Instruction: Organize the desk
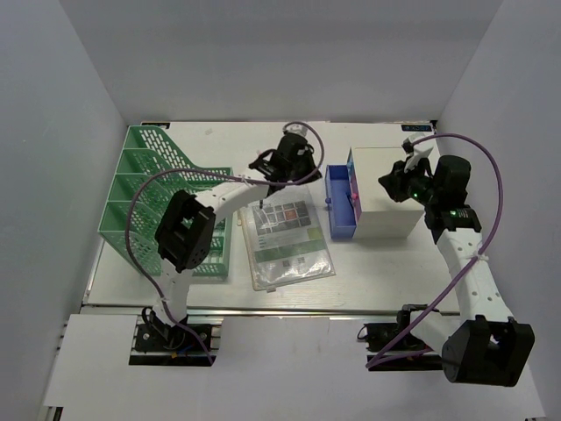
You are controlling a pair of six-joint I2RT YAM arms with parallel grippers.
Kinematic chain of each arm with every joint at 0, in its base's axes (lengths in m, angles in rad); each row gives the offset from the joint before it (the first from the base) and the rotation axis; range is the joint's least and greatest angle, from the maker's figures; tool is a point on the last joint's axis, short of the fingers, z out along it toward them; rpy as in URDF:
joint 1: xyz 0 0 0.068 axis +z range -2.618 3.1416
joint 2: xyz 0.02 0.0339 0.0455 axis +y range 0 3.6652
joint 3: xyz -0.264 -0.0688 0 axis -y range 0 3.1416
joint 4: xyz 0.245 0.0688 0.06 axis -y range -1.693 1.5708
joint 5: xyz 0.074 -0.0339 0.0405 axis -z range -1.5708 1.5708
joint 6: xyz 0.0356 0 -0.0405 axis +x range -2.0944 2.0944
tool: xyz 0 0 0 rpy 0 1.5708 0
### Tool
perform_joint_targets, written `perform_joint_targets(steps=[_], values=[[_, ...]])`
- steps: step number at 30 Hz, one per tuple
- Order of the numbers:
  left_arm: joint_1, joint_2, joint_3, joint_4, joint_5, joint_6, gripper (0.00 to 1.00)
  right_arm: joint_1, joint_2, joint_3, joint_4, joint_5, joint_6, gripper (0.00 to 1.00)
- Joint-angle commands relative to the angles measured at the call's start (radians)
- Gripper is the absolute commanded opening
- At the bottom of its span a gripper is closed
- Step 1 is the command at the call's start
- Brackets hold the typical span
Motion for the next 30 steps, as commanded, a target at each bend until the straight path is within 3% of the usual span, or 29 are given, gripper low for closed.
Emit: perform_joint_targets(steps=[1,2,3,4,7,15,22,25,26,30], values=[[0.106,-0.058,0.078,-0.263,-0.152,0.196,0.0,-0.004,0.005,0.011,0.008,-0.048,-0.021,0.22],[0.12,-0.048,0.092,-0.296,-0.174,0.222,0.02,-0.004,0.007,0.011,0.004,-0.051,-0.022,0.24],[0.131,-0.023,0.119,-0.334,-0.198,0.271,0.29,-0.005,0.008,0.012,0.007,-0.058,-0.025,0.27],[0.14,-0.008,0.132,-0.397,-0.237,0.288,0.39,-0.004,0.008,0.011,0.005,-0.059,-0.027,0.28],[0.167,0.049,0.156,-0.46,-0.34,0.341,0.53,-0.004,0.013,0.012,0.004,-0.062,-0.027,0.33],[0.186,0.204,0.298,-0.539,-0.412,0.383,0.54,-0.005,0.024,0.011,0.001,-0.061,-0.031,0.34],[0.195,0.255,0.275,-0.545,-0.42,0.378,0.51,-0.004,0.031,0.011,-0.001,-0.056,-0.034,0.34],[0.204,0.253,0.239,-0.527,-0.4,0.377,0.41,-0.004,0.033,0.009,0.001,-0.055,-0.036,0.34],[0.204,0.245,0.233,-0.522,-0.394,0.375,0.31,-0.002,0.031,0.009,0.001,-0.053,-0.036,0.34],[0.204,0.197,0.213,-0.485,-0.378,0.377,0.12,-0.005,0.033,0.009,0.001,-0.056,-0.036,0.34]])
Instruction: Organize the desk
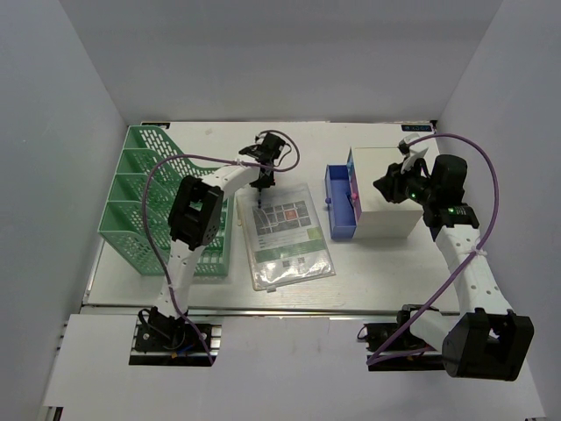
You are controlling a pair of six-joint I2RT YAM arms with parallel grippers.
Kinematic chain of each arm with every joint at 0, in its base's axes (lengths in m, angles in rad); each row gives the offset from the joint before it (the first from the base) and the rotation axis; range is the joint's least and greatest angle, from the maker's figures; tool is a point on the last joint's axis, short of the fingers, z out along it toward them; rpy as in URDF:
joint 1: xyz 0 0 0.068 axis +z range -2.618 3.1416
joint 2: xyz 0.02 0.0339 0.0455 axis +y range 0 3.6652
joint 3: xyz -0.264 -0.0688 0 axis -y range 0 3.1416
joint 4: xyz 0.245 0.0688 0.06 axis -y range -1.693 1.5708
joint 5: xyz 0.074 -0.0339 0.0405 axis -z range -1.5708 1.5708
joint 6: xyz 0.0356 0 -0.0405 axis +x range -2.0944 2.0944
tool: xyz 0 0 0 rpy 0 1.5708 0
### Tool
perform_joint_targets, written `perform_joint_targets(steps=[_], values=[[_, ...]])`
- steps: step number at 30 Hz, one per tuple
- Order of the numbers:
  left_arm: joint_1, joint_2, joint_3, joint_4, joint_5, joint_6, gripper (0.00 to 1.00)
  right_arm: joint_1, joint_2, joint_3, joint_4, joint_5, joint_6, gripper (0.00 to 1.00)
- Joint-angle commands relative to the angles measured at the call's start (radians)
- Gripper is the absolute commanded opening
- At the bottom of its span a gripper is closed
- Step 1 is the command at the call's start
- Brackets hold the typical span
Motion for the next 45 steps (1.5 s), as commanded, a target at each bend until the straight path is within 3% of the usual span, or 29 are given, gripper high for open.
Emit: perform_joint_targets(steps=[1,6,10,11,12,14,15,16,20,23,35,36,37,38,39,41,45], values=[[0.007,-0.085,-0.029,0.015,0.013,0.008,0.1,-0.001,0.0,0.009,0.01,-0.013,-0.012,0.34],[-0.007,-0.215,-0.025,0.076,0.094,0.008,0.02,-0.001,-0.001,0.008,0.009,-0.01,-0.015,0.35],[-0.019,-0.338,-0.143,0.204,0.338,-0.061,0.0,-0.001,0.002,0.008,0.009,-0.007,-0.022,0.6],[-0.028,-0.361,-0.179,0.284,0.472,-0.092,0.0,0.0,0.003,0.006,0.01,-0.004,-0.023,0.6],[-0.028,-0.378,-0.211,0.329,0.522,-0.129,0.0,0.0,0.003,0.008,0.009,-0.007,-0.022,0.58],[-0.04,-0.406,-0.306,0.469,0.654,-0.24,0.0,0.0,0.0,0.006,0.009,-0.011,-0.02,0.31],[-0.041,-0.409,-0.334,0.516,0.688,-0.282,0.0,-0.001,0.0,0.008,0.009,-0.011,-0.02,0.07],[-0.05,-0.407,-0.36,0.569,0.719,-0.36,0.0,-0.003,-0.001,0.005,0.012,-0.01,-0.015,0.0],[-0.073,-0.365,-0.423,0.809,0.785,-0.515,0.0,-0.003,-0.011,-0.002,0.022,0.005,-0.011,0.0],[-0.094,-0.302,-0.385,0.87,0.802,-0.583,0.0,-0.001,-0.011,-0.005,0.027,0.015,-0.009,0.0],[-0.178,-0.151,-0.279,0.949,0.771,-0.696,0.0,-0.003,-0.012,-0.009,0.027,0.018,-0.018,0.0],[-0.179,-0.142,-0.273,0.928,0.741,-0.698,0.12,-0.006,-0.015,-0.012,0.028,0.018,-0.02,0.0],[-0.179,-0.142,-0.272,0.927,0.74,-0.698,0.12,-0.006,-0.015,-0.012,0.028,0.018,-0.02,0.0],[-0.179,-0.141,-0.272,0.909,0.713,-0.698,0.28,-0.006,-0.015,-0.012,0.027,0.018,-0.02,0.0],[-0.188,-0.141,-0.272,0.901,0.701,-0.698,0.37,-0.006,-0.017,-0.012,0.027,0.016,-0.02,0.0],[-0.188,-0.139,-0.26,0.883,0.685,-0.698,0.43,-0.006,-0.02,-0.014,0.027,0.015,-0.02,0.0],[-0.188,-0.134,-0.227,0.851,0.67,-0.689,0.44,-0.006,-0.021,-0.015,0.028,0.012,-0.02,0.0]])
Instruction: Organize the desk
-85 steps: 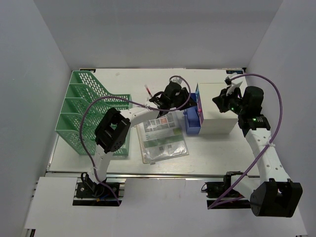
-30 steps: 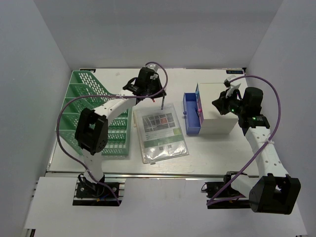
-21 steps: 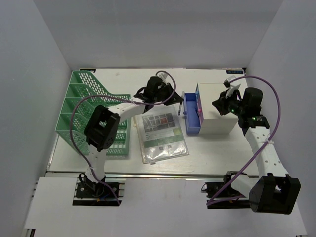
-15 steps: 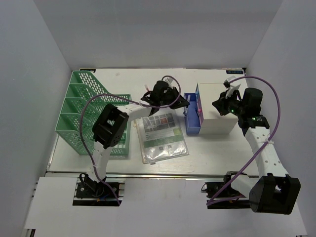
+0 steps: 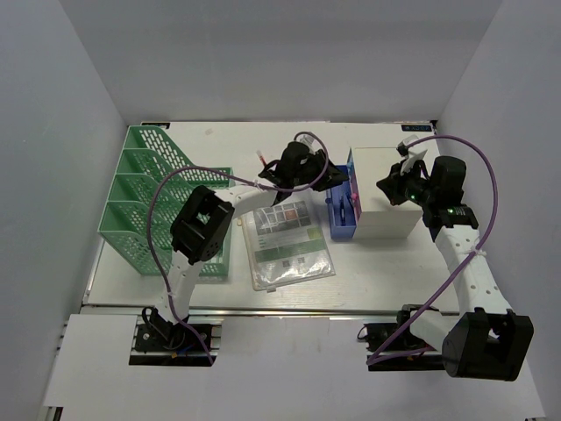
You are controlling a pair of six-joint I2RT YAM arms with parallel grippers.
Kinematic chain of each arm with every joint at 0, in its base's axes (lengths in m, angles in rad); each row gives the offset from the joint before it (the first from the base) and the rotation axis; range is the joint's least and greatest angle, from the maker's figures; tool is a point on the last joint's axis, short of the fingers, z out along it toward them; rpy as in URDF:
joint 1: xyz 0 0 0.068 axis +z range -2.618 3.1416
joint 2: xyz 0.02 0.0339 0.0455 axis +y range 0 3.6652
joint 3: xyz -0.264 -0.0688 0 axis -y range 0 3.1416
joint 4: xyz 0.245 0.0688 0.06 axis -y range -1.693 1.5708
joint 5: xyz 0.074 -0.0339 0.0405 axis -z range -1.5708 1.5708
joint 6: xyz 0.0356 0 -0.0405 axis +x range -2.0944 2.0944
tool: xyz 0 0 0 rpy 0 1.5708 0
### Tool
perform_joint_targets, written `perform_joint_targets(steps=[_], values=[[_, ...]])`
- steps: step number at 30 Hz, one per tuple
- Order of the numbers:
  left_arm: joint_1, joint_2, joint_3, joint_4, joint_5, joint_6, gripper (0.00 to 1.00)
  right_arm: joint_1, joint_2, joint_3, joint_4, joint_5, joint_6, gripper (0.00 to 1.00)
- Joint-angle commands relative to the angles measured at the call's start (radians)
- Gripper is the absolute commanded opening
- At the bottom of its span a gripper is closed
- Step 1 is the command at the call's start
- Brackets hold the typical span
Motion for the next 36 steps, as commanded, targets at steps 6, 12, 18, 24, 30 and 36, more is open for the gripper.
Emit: perform_joint_targets(steps=[6,12,18,24,30,36], values=[[0.011,-0.063,0.062,-0.075,-0.069,0.073,0.26,-0.005,-0.023,-0.004,0.036,-0.001,-0.007,0.0],[0.09,-0.123,0.115,-0.405,-0.242,0.358,0.0,-0.002,-0.011,-0.001,0.014,-0.033,-0.034,0.27],[0.158,-0.05,0.222,-0.658,-0.497,0.482,0.46,0.0,-0.007,0.01,-0.001,-0.057,-0.05,0.4],[0.167,0.119,0.471,-0.833,-0.741,0.523,0.6,0.001,-0.012,0.007,0.005,-0.06,-0.042,0.39],[0.176,0.239,0.594,-0.864,-0.798,0.548,0.6,0.0,-0.014,0.007,0.007,-0.054,-0.04,0.39],[0.185,0.254,0.563,-0.852,-0.845,0.545,0.6,0.0,-0.018,0.004,0.01,-0.05,-0.04,0.39]])
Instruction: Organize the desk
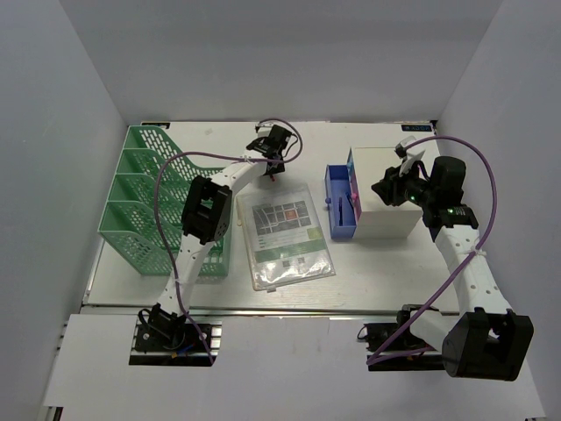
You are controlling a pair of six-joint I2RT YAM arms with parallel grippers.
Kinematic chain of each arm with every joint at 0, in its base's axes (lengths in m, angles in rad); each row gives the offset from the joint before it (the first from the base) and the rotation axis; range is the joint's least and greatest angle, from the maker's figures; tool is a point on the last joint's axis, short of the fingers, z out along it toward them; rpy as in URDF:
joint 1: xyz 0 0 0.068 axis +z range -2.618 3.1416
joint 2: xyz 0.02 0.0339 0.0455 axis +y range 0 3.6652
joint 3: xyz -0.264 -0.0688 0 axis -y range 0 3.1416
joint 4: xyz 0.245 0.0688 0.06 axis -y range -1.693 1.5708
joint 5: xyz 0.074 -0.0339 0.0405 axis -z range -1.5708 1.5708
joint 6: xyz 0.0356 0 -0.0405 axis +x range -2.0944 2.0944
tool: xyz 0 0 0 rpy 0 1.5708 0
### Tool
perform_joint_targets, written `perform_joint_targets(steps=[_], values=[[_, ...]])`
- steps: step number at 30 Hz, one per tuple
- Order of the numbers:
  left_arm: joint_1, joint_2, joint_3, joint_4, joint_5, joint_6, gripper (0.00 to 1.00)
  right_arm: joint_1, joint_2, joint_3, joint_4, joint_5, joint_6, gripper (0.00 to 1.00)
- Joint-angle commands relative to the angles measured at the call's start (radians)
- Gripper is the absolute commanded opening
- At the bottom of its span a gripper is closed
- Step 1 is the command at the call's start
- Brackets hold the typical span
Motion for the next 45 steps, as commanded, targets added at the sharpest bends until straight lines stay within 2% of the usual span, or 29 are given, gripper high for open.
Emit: perform_joint_targets(steps=[1,6,9,12,13,17,20,21,26,28,34,36,40,45], values=[[0.004,-0.053,-0.004,0.002,-0.061,0.013,0.6,-0.001,-0.017,0.004,0.017,-0.011,-0.006,0.39],[0.004,-0.024,0.021,0.001,-0.033,0.022,0.56,0.0,-0.02,0.004,0.015,-0.011,-0.003,0.39],[0.013,-0.006,0.018,-0.008,-0.012,0.019,0.42,-0.001,-0.024,0.003,0.018,-0.01,-0.003,0.39],[0.013,-0.006,-0.002,-0.017,0.004,0.016,0.34,-0.003,-0.029,0.003,0.018,-0.008,-0.003,0.39],[0.023,-0.007,-0.019,-0.019,0.005,0.016,0.28,-0.003,-0.029,0.003,0.02,-0.008,-0.003,0.39],[0.034,-0.024,-0.053,-0.017,0.026,0.022,0.13,-0.003,-0.032,0.001,0.02,-0.01,-0.001,0.39],[0.034,-0.079,-0.08,0.033,0.072,0.056,0.06,-0.003,-0.032,-0.002,0.023,-0.005,-0.003,0.39],[0.034,-0.102,-0.086,0.071,0.086,0.062,0.0,-0.003,-0.034,-0.005,0.025,-0.007,-0.003,0.39],[0.014,-0.277,-0.142,0.2,0.21,0.113,0.0,-0.003,-0.029,-0.008,0.031,0.006,-0.006,0.39],[0.004,-0.337,-0.189,0.242,0.302,0.104,0.0,-0.004,-0.027,-0.01,0.031,0.01,-0.008,0.39],[-0.027,-0.535,-0.479,0.407,0.557,-0.037,0.0,-0.003,-0.02,-0.011,0.035,0.023,-0.008,0.38],[-0.053,-0.567,-0.569,0.479,0.647,-0.111,0.0,-0.005,-0.023,-0.013,0.038,0.027,-0.003,0.39],[-0.096,-0.567,-0.645,0.587,0.734,-0.224,0.0,-0.006,-0.034,-0.019,0.048,0.038,0.002,0.38],[-0.154,-0.537,-0.653,0.688,0.74,-0.335,0.0,-0.006,-0.043,-0.025,0.052,0.049,0.003,0.38]])
